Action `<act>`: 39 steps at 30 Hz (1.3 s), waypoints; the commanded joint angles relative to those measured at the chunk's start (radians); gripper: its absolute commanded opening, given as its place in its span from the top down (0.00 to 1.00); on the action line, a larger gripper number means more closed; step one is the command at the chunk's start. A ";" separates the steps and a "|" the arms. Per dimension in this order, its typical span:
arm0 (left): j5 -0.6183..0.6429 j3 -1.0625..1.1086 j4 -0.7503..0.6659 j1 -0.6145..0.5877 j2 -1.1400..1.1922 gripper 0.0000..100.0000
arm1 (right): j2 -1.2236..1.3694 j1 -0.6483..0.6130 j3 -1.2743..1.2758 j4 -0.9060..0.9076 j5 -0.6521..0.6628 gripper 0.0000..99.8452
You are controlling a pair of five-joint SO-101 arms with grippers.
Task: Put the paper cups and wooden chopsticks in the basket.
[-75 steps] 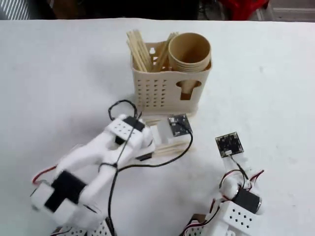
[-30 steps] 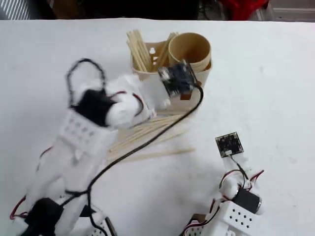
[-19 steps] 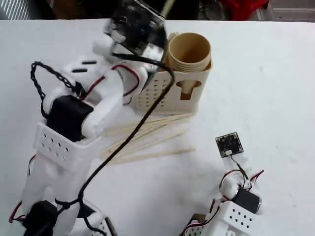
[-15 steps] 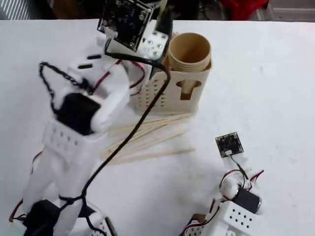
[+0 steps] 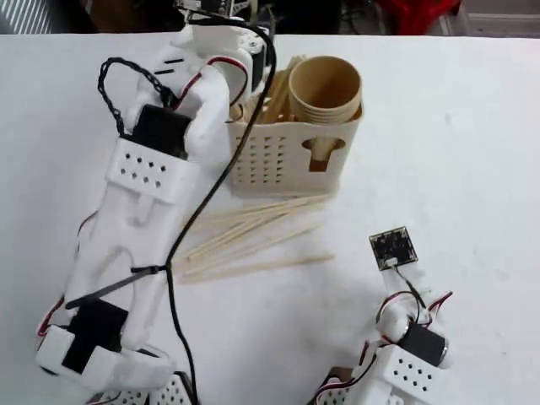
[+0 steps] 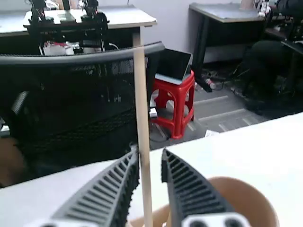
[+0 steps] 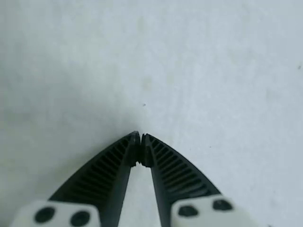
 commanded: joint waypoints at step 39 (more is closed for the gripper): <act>-0.718 1.031 0.278 0.245 -0.165 0.89 | -0.007 0.008 -0.003 0.007 -0.003 0.98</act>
